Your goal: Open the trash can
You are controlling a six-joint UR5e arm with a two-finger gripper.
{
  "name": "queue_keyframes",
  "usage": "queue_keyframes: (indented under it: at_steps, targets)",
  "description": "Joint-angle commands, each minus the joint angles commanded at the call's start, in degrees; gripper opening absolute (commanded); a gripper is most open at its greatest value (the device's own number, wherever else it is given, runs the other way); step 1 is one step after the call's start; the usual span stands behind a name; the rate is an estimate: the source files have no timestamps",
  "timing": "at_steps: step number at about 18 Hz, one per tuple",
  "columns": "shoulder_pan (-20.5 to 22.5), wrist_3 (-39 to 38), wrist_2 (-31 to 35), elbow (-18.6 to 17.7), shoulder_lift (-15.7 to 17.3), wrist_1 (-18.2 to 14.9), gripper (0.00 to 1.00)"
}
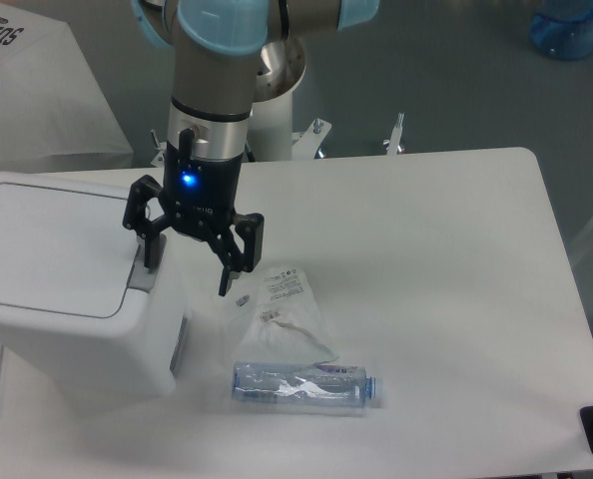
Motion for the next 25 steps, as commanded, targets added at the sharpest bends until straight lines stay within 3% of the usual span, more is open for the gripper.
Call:
queue_keyframes:
  at_steps: [10,13,25]
  targets:
    - [0.3,0.3,-0.3,0.9,0.4,0.0,1.00]
    - [3.2,1.1,-0.1,2.6,-0.5,0.0,1.00]
    - [15.7,21.5,2.9,6.0,-13.2,0.3,1.00]
